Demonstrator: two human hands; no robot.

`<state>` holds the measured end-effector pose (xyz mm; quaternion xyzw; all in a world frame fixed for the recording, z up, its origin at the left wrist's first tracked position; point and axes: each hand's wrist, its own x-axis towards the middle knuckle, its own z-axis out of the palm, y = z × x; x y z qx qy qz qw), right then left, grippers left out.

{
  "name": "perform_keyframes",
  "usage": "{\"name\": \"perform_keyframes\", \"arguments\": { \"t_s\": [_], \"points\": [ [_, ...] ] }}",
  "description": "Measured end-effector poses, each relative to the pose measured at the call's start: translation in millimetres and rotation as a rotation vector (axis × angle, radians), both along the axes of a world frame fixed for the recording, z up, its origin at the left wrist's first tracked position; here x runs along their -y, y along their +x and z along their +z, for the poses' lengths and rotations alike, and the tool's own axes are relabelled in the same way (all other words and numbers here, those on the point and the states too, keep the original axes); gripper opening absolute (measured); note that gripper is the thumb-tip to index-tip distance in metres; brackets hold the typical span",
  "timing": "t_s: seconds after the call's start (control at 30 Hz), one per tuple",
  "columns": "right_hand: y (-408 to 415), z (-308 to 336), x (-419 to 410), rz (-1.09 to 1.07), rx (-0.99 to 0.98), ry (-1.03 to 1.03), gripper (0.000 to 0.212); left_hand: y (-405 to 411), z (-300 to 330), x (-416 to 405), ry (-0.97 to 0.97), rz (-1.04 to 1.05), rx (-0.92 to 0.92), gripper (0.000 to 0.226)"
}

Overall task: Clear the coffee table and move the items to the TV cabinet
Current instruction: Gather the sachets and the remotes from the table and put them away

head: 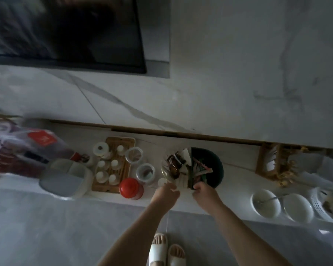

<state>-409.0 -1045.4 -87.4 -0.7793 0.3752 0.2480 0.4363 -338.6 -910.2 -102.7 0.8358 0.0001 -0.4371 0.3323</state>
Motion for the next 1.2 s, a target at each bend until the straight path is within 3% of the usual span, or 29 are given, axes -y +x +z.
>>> {"name": "perform_keyframes", "arguments": {
  "t_s": [0.13,0.33,0.67,1.2],
  "points": [
    [-3.0,29.4,-55.3,0.248,-0.01,-0.126,0.04,-23.0,32.1,-65.5,0.053,0.002,0.104,0.028],
    [3.2,70.9,-143.5,0.683,0.055,-0.232,0.036,-61.0,80.4,-165.8,0.242,0.01,0.205,0.036],
    [14.4,113.0,-323.3,1.214,0.124,-0.329,0.046,-114.7,117.3,-342.2,0.367,0.384,0.219,0.043],
    [-13.1,138.7,-633.0,1.745,0.283,-0.394,0.045,-238.6,140.0,-616.7,0.512,0.881,0.124,0.046]
  ]
}}
